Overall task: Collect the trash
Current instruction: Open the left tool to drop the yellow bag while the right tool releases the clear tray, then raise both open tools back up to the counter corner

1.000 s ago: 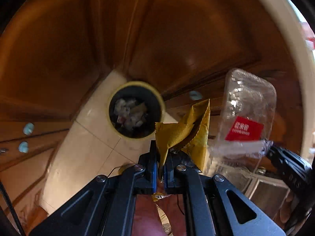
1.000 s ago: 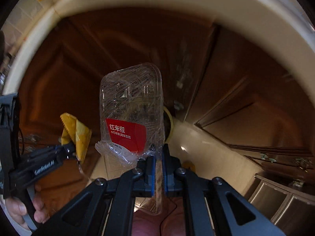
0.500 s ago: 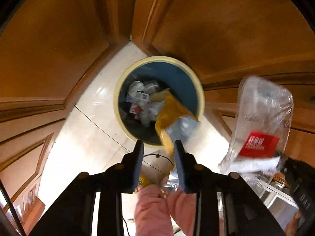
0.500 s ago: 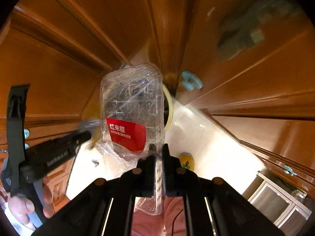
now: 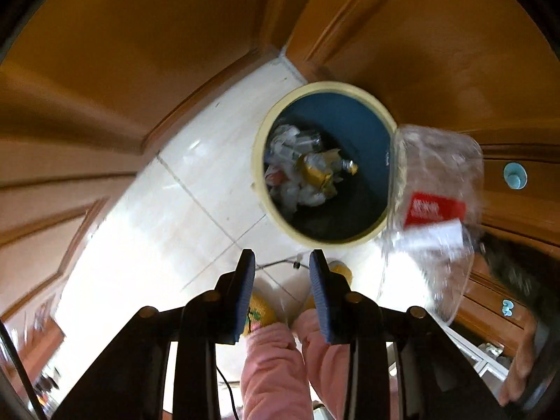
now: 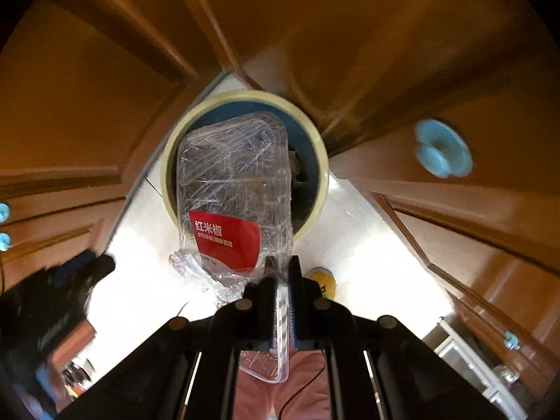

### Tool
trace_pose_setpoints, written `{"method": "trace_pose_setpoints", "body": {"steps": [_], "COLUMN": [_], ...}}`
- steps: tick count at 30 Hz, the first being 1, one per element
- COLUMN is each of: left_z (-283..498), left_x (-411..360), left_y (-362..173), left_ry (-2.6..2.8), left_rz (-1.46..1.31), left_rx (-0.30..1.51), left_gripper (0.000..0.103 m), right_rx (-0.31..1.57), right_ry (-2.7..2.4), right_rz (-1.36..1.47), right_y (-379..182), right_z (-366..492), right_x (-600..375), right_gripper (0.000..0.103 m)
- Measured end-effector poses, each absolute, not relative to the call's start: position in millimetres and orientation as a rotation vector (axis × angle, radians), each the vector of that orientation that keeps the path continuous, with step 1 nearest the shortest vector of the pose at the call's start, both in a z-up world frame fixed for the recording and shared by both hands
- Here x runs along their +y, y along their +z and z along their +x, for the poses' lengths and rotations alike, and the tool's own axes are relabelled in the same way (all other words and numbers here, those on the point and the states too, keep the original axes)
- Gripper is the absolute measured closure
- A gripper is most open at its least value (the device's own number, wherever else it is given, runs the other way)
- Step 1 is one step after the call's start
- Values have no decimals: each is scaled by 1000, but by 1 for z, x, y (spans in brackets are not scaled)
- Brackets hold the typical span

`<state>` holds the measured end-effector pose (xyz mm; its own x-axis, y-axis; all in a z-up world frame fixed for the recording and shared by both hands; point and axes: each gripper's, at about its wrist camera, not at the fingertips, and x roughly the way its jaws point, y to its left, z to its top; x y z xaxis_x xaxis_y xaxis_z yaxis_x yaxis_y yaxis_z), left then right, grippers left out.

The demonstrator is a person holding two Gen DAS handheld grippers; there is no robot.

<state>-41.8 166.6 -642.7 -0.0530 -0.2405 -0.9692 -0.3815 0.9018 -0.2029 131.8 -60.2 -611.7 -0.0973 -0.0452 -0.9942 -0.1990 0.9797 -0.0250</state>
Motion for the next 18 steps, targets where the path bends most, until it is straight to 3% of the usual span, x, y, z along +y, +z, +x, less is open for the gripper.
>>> {"method": "trace_pose_setpoints", "body": {"steps": [6, 8, 9, 10, 18], "left_z": [-65, -69, -70, -70, -61], "left_x": [176, 178, 178, 177, 173], "left_y": [-643, -643, -641, -638, -609], "left_ry": [149, 151, 151, 151, 131], "left_rz": [-530, -536, -539, -542, -542], "left_rx": [1648, 1649, 1646, 1639, 1576], "left_gripper": [73, 73, 73, 73, 73], "right_rx": [1696, 1682, 1670, 1648, 1629], "right_ry": [142, 151, 149, 150, 197], "right_rz": [-413, -487, -505, -517, -400], "right_y": [-637, -632, -630, -625, -581], "right_z": [157, 164, 164, 165, 151], "right_x": [-27, -15, -13, -11, -28], "right_gripper": [93, 76, 61, 55, 55]}}
